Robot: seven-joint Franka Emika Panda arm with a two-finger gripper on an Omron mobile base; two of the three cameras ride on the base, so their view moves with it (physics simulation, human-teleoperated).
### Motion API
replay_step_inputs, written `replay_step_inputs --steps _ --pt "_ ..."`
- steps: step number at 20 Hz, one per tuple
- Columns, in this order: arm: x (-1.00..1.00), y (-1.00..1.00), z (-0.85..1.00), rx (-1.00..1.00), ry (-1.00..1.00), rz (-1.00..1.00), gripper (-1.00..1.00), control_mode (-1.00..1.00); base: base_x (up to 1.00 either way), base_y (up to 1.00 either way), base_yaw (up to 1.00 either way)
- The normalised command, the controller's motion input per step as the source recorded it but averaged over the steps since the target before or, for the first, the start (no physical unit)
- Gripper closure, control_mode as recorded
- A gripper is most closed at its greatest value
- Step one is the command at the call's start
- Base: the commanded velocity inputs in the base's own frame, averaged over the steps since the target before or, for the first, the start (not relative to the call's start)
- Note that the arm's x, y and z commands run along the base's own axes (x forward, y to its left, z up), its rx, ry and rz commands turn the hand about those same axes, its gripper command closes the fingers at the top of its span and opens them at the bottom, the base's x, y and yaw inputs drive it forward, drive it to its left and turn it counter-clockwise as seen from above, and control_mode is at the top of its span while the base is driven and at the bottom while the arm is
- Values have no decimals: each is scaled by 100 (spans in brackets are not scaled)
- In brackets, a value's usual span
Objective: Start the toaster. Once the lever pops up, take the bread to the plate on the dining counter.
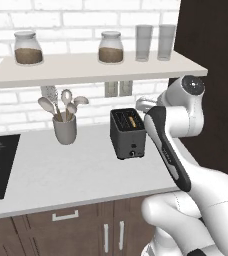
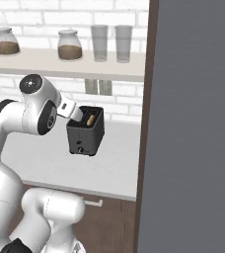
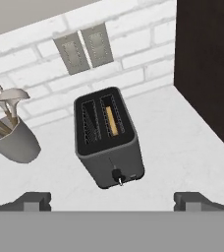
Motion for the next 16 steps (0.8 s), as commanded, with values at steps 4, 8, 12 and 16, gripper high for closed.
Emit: replay_step_inputs --steps 4,8,12,16 --pt "0 0 0 0 0 0 -100 -100 0 0 0" --pt "0 0 0 0 0 0 -100 -100 0 0 0" --pt "0 0 0 0 0 0 -100 -100 0 0 0" --pt "0 0 0 0 0 0 -100 -100 0 0 0"
